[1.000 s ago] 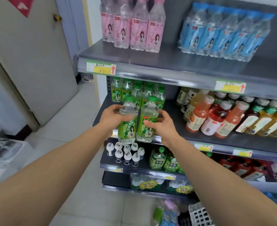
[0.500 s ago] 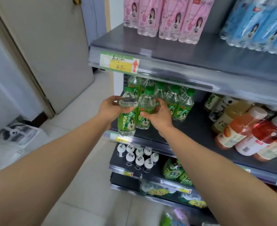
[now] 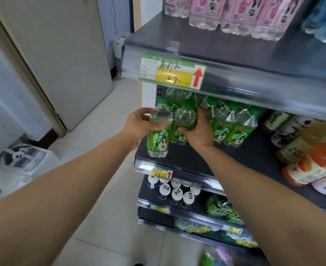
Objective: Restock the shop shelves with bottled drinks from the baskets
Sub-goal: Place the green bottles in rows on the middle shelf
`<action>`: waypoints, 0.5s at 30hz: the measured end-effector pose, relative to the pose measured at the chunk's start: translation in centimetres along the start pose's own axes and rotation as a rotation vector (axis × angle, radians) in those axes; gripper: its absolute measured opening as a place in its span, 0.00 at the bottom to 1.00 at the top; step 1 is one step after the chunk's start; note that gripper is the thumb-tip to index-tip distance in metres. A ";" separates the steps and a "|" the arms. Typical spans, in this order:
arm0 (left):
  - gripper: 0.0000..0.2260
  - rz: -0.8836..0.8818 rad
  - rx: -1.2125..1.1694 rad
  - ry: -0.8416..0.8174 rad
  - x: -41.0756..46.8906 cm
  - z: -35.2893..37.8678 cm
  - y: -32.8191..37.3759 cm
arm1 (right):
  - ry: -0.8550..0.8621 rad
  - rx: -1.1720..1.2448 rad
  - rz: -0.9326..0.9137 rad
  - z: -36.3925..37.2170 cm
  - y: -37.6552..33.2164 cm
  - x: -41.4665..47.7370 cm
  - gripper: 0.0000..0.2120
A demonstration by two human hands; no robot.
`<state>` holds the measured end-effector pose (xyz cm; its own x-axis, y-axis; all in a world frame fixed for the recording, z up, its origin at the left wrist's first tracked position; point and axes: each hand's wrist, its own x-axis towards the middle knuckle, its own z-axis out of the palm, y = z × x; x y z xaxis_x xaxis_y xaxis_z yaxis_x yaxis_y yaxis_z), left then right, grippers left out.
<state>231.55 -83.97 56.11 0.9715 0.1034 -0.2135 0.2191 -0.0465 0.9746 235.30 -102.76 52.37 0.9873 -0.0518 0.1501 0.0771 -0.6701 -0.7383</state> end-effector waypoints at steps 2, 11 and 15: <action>0.26 0.002 -0.004 -0.015 0.6 0.1 -0.2 | -0.029 -0.114 -0.040 -0.2 -0.3 0.1 0.40; 0.24 0.003 -0.027 -0.025 2.4 -0.2 -0.1 | 0.165 -0.393 -0.181 -2.4 -2.9 1.2 0.27; 0.24 0.014 -0.022 -0.024 2.7 -0.6 -0.1 | 0.097 -0.345 -0.180 -2.8 -4.0 2.6 0.21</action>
<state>234.08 -83.12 55.46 0.9763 0.0788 -0.2014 0.2039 -0.0256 0.9787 237.12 -102.33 57.55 0.9434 0.0305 0.3302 0.1800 -0.8833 -0.4328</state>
